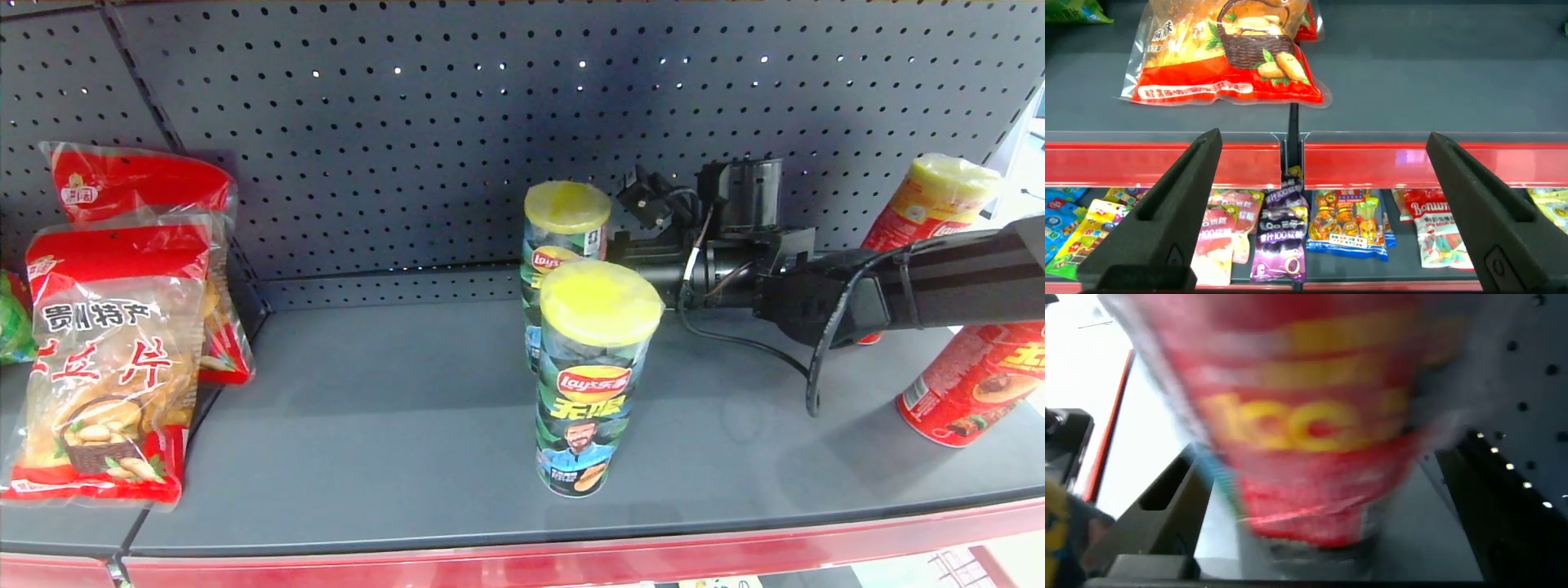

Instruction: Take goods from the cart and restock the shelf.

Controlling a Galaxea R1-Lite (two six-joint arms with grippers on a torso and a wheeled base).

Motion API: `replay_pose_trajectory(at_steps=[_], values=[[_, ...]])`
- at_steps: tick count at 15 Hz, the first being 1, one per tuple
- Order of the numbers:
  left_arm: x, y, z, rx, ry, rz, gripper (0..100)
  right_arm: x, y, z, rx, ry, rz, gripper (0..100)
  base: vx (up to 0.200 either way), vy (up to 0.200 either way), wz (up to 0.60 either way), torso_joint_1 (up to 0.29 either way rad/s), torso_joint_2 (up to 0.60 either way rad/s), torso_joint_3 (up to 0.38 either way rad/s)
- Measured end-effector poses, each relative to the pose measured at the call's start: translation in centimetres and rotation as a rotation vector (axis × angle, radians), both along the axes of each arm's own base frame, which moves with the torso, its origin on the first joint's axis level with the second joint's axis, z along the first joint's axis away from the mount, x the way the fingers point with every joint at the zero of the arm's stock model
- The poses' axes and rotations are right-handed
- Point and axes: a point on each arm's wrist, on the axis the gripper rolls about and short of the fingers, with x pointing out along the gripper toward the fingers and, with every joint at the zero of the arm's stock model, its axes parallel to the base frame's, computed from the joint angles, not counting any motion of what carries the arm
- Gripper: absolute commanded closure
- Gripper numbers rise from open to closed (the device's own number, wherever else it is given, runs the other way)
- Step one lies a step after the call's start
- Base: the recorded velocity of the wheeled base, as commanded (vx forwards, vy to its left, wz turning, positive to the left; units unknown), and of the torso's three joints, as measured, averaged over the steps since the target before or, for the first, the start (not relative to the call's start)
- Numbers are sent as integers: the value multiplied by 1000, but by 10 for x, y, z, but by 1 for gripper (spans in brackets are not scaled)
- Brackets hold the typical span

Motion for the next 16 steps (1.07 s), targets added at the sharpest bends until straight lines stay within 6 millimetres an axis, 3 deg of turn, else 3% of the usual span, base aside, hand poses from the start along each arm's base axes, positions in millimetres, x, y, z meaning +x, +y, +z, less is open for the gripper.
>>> replay_pose_trajectory(at_steps=[2,7,16], values=[[0,0,0,-1,-1,-1,0,-6,-4,-1,-5,12,2,0,0,0,0,0,0,0],[0,0,0,-1,0,-1,0,-15,-38,0,-21,39,-82,0,0,0,0,0,0,0],[0,0,0,-1,0,-1,0,-15,-52,9,-22,20,-175,0,0,0,0,0,0,0]])
